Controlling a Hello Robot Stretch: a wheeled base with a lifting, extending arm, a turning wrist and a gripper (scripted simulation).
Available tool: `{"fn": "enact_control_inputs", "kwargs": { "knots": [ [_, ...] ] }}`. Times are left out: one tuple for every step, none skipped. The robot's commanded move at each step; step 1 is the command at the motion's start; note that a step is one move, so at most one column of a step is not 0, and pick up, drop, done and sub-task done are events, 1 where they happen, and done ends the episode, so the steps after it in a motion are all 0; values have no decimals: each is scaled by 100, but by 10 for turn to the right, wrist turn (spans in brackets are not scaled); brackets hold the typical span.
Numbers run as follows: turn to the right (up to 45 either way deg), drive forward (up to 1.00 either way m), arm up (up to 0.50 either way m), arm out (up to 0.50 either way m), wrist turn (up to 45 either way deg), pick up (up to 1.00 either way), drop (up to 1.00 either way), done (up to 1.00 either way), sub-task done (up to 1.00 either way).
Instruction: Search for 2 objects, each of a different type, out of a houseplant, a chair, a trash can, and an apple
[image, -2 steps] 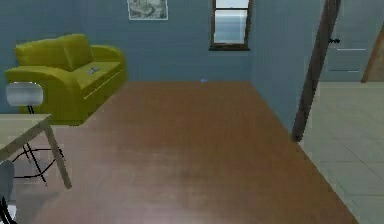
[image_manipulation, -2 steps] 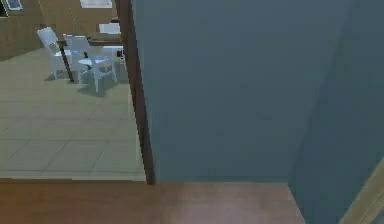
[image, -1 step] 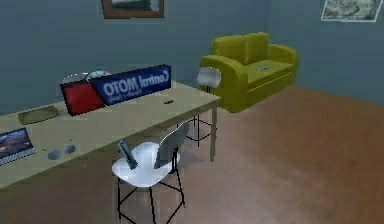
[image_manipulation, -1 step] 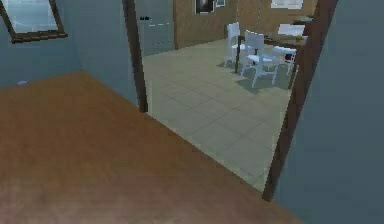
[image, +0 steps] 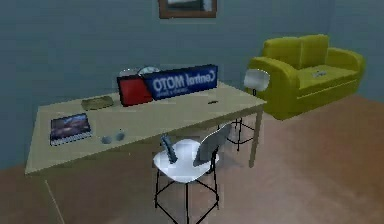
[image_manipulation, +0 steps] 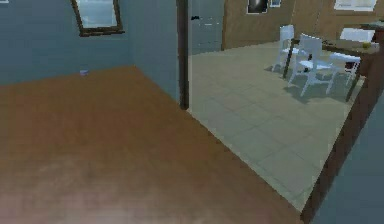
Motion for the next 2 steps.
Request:
{"fn": "enact_control_inputs", "kwargs": {
  "knots": [
    [0,0,0,0,0,0,0,0,100],
    [450,0,0,0,0,0,0,0,0]
  ]
}}
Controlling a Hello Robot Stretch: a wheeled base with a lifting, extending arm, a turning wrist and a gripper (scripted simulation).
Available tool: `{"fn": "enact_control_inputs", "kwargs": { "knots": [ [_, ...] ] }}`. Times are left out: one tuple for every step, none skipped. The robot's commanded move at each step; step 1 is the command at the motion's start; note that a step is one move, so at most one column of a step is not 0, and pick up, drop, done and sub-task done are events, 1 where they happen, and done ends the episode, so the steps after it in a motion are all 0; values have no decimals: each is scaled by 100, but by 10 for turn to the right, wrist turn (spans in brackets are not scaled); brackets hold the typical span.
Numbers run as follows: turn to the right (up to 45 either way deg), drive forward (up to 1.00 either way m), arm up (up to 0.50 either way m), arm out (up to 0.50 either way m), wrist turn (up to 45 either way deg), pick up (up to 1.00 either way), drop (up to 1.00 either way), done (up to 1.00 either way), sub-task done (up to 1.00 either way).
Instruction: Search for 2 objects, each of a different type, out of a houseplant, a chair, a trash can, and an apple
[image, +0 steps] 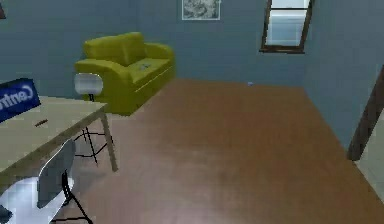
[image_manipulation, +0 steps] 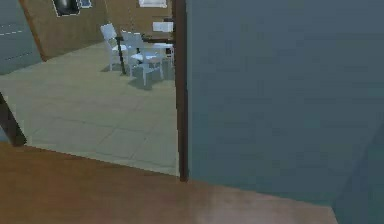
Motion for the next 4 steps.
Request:
{"fn": "enact_control_inputs", "kwargs": {
  "knots": [
    [450,0,0,0,0,0,0,0,0],
    [150,0,0,0,0,0,0,0,0],
    [0,100,0,0,0,0,0,0,0],
    [60,0,0,0,0,0,0,0,0]
  ]
}}
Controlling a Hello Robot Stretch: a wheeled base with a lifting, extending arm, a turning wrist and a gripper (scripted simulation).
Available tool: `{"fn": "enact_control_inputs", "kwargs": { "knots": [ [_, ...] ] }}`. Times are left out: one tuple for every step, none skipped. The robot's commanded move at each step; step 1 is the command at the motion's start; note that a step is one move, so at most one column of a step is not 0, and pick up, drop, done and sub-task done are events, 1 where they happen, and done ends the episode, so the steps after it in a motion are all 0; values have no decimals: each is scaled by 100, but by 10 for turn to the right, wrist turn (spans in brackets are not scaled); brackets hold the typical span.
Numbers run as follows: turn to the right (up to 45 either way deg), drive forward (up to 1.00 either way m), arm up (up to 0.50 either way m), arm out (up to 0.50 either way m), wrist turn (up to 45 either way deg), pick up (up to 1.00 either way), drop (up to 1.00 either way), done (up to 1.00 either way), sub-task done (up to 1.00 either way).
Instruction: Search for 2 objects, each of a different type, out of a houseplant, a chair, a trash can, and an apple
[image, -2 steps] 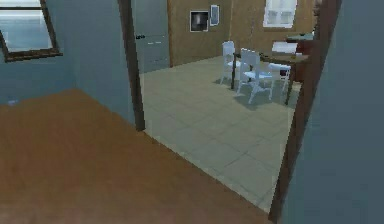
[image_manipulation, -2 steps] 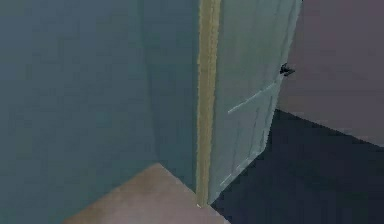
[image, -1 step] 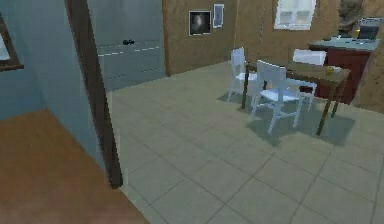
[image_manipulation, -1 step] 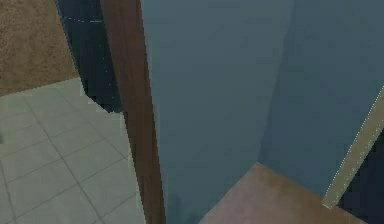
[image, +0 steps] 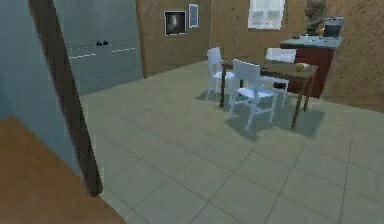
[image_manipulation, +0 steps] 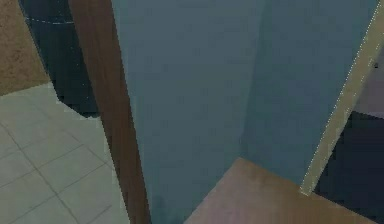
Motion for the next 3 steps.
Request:
{"fn": "enact_control_inputs", "kwargs": {
  "knots": [
    [0,30,0,0,0,0,0,0,0],
    [390,0,0,0,0,0,0,0,0],
    [0,100,0,0,0,0,0,0,0]
  ]
}}
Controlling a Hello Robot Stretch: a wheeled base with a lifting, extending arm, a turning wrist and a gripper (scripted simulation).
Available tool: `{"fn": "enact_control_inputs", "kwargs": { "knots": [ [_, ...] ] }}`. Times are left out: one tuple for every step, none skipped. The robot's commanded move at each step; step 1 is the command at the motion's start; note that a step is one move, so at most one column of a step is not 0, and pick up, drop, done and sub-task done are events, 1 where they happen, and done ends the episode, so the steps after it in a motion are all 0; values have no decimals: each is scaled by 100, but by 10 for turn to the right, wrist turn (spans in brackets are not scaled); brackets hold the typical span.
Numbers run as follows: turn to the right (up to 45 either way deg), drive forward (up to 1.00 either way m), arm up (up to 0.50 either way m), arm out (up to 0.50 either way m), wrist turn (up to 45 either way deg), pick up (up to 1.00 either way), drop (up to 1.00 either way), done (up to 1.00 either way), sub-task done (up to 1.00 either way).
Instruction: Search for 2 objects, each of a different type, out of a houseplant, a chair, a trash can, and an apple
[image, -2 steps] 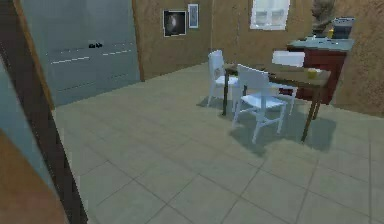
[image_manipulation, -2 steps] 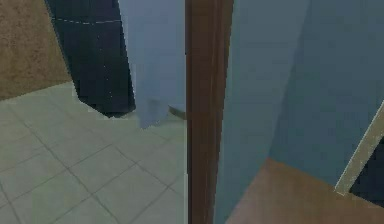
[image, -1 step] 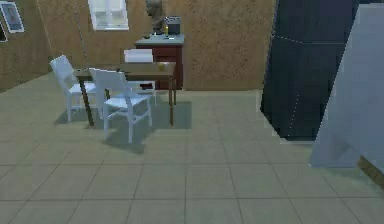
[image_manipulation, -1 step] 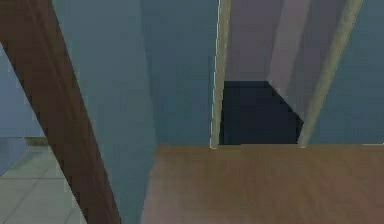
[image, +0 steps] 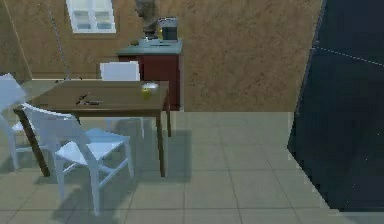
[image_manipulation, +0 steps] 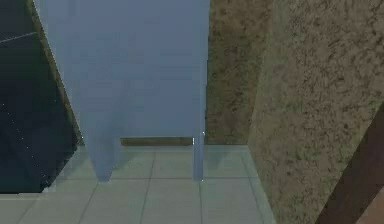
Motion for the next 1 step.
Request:
{"fn": "enact_control_inputs", "kwargs": {
  "knots": [
    [0,100,0,0,0,0,0,0,0]
  ]
}}
